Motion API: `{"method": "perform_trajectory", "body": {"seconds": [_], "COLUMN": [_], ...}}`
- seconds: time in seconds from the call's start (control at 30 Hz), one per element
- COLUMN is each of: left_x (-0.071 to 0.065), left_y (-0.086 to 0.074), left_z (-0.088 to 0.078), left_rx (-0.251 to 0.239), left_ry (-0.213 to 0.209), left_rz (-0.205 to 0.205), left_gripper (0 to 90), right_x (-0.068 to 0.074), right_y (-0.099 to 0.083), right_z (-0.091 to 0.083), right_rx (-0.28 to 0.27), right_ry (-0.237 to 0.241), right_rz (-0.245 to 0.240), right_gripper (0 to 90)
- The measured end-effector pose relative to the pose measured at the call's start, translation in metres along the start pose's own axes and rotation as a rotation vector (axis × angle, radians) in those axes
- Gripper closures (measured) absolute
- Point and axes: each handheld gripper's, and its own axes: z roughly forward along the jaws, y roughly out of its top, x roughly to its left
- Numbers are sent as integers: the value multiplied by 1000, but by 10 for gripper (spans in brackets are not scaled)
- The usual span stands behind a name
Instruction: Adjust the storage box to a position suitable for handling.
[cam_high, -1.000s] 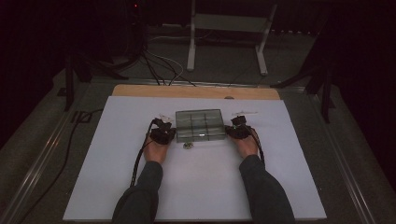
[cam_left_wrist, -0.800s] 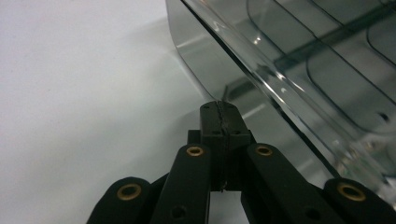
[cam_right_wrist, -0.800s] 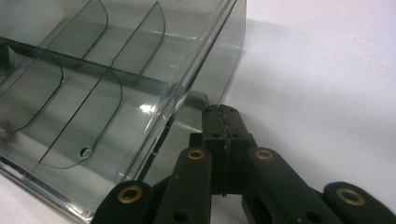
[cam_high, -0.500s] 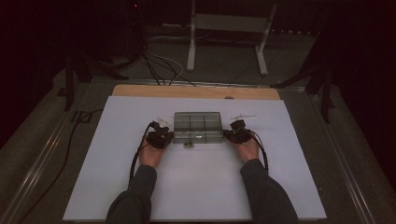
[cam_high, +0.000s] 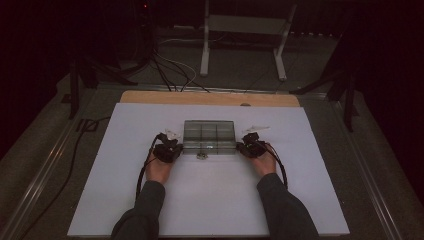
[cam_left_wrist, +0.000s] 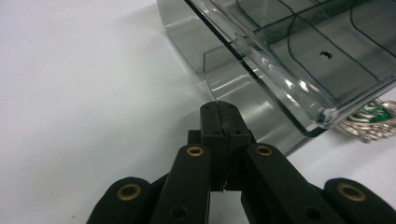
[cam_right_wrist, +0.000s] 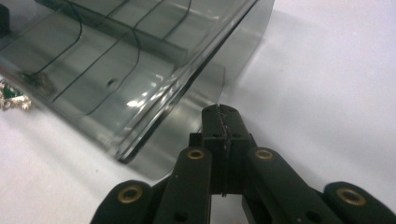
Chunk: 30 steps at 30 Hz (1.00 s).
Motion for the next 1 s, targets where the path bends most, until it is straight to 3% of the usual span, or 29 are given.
{"method": "perform_trajectory", "body": {"seconds": [0.1,0.33,0.47,0.57,0.7,0.77,1.0], "left_x": [4,12,16,14,8,-2,-22], "left_y": [3,20,25,27,27,28,27], "left_z": [4,20,25,27,26,27,23], "left_rx": [-5,1,3,9,9,8,9], "left_ry": [7,27,28,25,0,-14,-24], "left_rz": [-20,-48,-66,-41,-12,28,95], "left_gripper": [900,900,900,900,900,900,900], "right_x": [-2,-7,-7,-11,-19,-24,-38], "right_y": [5,14,16,17,14,12,2], "right_z": [5,15,16,17,12,8,-6], "right_rx": [-6,-17,-16,-15,-11,-10,-15], "right_ry": [-23,-46,-58,-35,-38,-46,-30], "right_rz": [6,82,87,116,119,118,124], "right_gripper": [900,900,900,900,900,900,900]}}
